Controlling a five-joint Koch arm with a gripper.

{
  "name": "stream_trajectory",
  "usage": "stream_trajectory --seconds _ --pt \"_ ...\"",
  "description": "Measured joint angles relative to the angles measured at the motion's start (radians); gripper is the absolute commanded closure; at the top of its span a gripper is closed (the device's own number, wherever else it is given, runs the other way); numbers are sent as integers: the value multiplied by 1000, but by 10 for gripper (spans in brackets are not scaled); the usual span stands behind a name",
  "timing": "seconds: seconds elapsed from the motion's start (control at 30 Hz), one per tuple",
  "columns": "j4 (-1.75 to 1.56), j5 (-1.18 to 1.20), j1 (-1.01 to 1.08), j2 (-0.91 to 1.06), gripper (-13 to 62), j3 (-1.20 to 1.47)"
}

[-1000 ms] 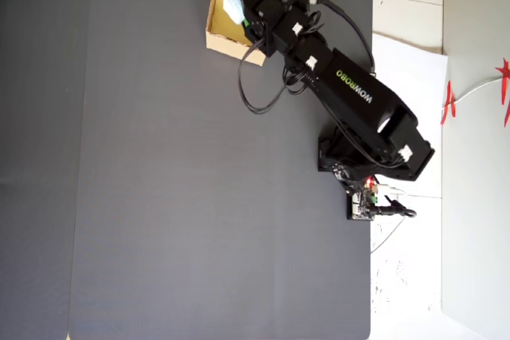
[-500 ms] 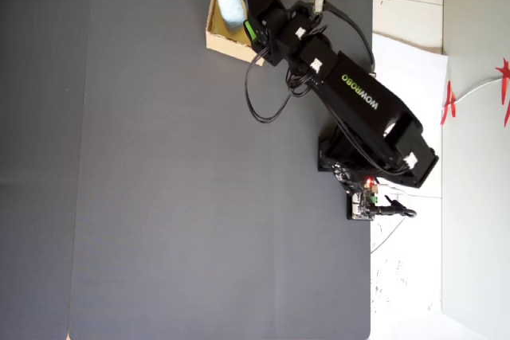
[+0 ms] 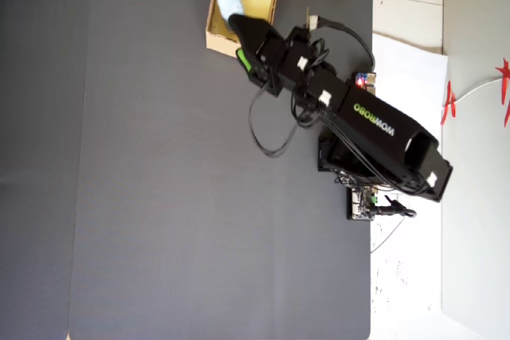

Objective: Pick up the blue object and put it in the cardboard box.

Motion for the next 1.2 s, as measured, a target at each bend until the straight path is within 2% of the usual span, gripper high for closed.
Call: stream_trajectory --seconds 0.27,0.63,0.93,1.2 --pt "-31 3 -261 163 154 207" --pt "-55 9 -428 252 151 433" --pt "-58 9 -440 252 151 604" --pt "-288 23 -428 252 151 753"
